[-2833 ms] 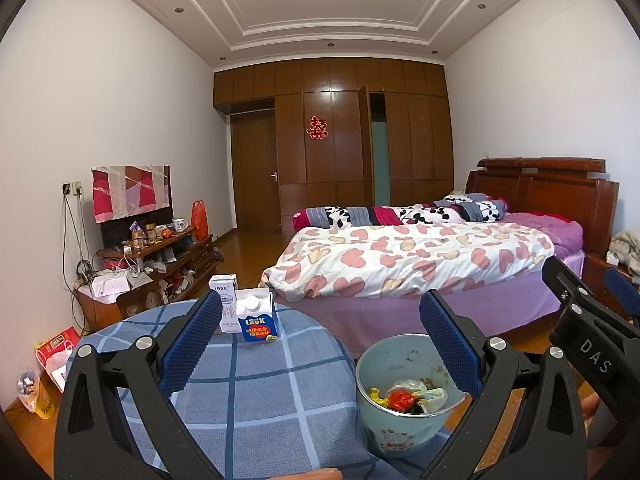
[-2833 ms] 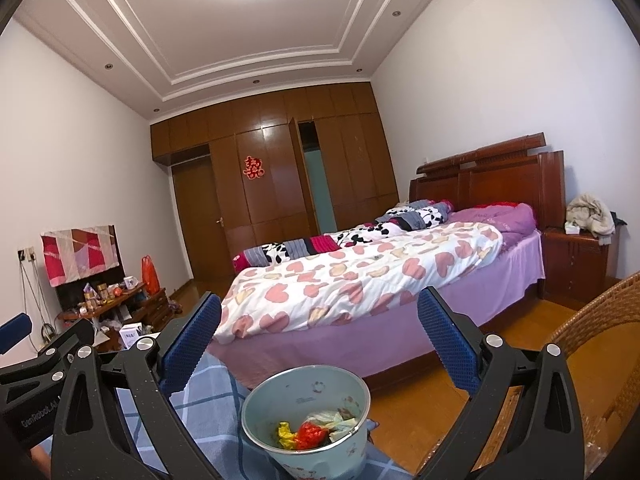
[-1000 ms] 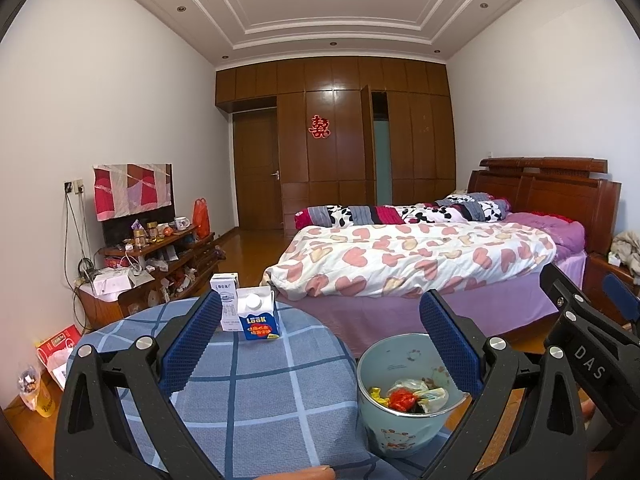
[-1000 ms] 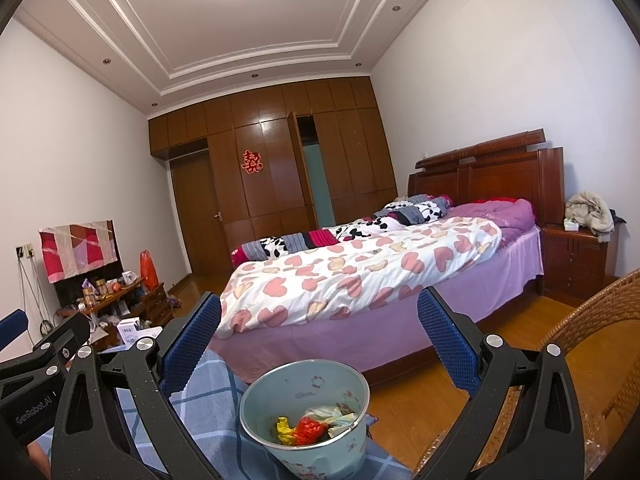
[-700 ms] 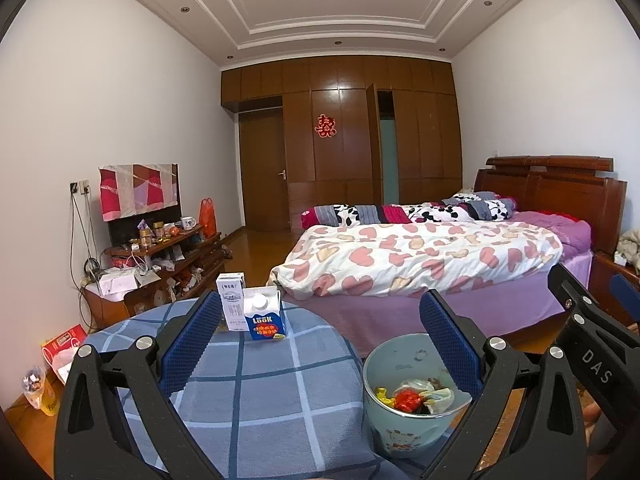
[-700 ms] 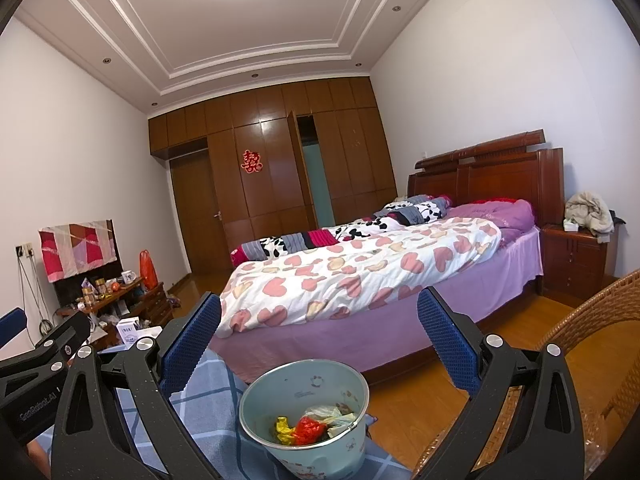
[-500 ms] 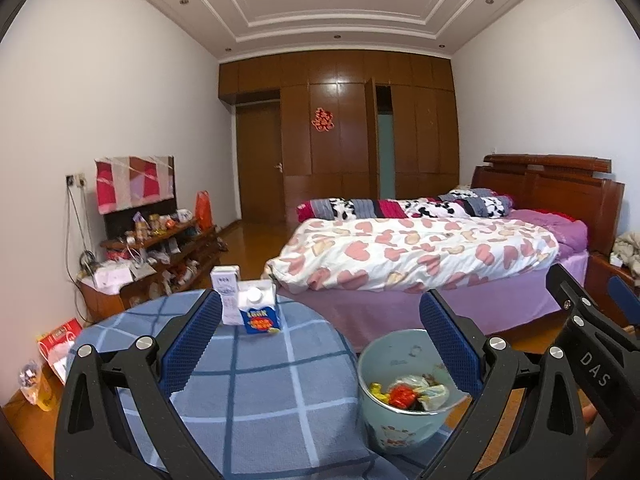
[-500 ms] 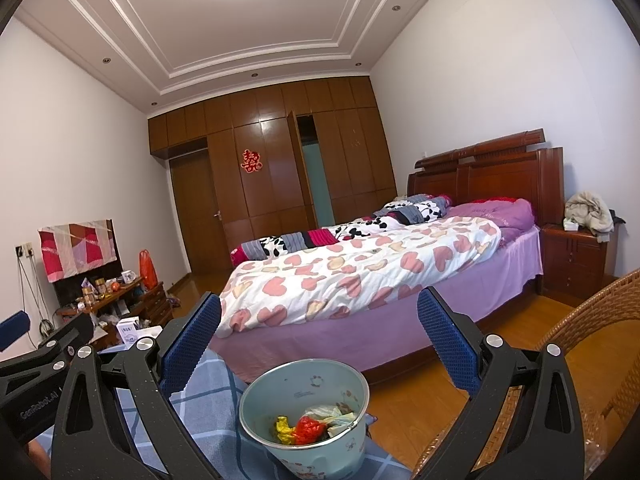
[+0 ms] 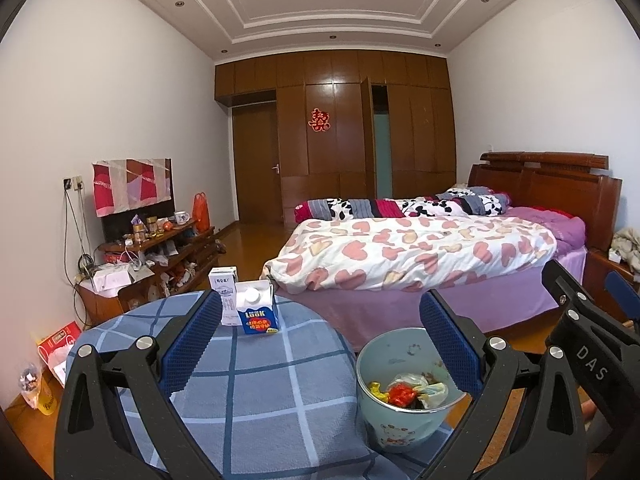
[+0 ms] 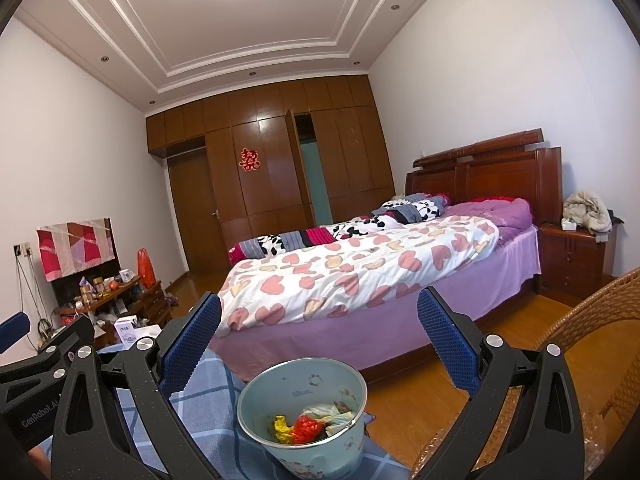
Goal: Collect trash
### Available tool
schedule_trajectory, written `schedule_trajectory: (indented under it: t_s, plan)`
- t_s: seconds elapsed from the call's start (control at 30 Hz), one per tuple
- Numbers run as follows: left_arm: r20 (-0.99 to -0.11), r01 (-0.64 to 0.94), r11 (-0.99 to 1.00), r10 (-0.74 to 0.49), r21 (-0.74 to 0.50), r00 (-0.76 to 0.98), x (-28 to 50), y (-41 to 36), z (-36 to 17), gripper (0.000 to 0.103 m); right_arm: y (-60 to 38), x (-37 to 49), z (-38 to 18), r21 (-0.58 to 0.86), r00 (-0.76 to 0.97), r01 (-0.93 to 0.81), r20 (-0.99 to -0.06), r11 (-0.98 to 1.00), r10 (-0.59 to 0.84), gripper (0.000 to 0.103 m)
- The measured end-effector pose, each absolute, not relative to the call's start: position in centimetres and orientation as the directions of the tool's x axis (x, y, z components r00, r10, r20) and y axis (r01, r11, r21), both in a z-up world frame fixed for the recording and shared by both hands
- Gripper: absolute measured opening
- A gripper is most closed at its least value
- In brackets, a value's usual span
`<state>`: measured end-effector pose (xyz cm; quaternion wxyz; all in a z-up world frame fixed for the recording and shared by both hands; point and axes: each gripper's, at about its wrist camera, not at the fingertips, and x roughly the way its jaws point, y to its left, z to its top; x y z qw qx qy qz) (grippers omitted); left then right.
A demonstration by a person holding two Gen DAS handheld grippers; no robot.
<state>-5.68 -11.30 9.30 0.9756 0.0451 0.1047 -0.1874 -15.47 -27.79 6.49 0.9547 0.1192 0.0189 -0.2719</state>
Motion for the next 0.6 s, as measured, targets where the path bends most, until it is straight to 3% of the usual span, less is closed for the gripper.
schedule_trajectory:
  t_s: [0.6]
  plan:
    - [-0.230,0.362,0.931,-0.342,0.049,0.911,-5.51,-11.72,9.42,0.097,-27.78,-15.45,6.54,0.217,0.852,0.524,-0.103,0.824,-0.514,0.097]
